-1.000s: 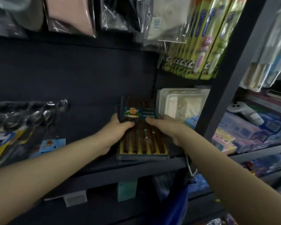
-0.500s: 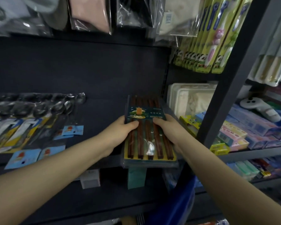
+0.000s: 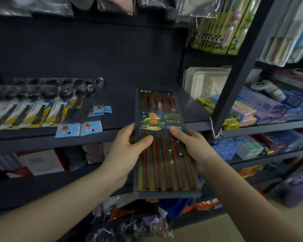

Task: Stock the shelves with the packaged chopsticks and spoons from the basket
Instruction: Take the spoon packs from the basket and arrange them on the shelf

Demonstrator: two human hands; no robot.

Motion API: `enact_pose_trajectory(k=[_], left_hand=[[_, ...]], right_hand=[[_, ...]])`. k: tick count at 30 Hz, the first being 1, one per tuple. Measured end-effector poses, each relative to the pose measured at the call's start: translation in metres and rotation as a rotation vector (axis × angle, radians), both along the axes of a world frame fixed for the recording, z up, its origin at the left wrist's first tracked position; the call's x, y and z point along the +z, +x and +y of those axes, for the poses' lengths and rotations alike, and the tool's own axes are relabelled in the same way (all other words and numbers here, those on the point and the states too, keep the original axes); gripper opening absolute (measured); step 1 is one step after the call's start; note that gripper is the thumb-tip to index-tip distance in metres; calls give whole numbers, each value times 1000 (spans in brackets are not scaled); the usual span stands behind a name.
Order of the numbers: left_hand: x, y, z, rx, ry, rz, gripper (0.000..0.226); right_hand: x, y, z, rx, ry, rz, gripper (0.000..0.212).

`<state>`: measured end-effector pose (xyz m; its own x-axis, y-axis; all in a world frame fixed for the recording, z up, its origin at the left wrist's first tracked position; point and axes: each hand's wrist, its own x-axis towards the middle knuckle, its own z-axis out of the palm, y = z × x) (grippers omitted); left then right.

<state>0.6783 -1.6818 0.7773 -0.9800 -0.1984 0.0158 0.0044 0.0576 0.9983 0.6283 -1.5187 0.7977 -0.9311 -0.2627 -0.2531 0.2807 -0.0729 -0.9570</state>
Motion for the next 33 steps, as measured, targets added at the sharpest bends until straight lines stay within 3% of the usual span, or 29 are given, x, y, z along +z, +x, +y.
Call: enact_pose_trajectory(k=[4,9,15,20,27,33], left_hand=[[12,6,-3,14,31,79,61],[52,-11,-1,36,67,236,82],[107,-66,-15,76,-222,556,87],[114,-109,-25,26,-406,569,91],[94,-134,-24,52,-335,463,96],[116,-149,-18,28,-196,483,86]], right_hand=[[4,7,3,27,-110,62,43],[41,-11,3,40,-40,448,78],[106,-71,-2,103,9,626,65],[108,-129,-5,137,146,647,76],[94,-162,-6,246,159,618,72],[117,-172,-16,235,-26,693,78]])
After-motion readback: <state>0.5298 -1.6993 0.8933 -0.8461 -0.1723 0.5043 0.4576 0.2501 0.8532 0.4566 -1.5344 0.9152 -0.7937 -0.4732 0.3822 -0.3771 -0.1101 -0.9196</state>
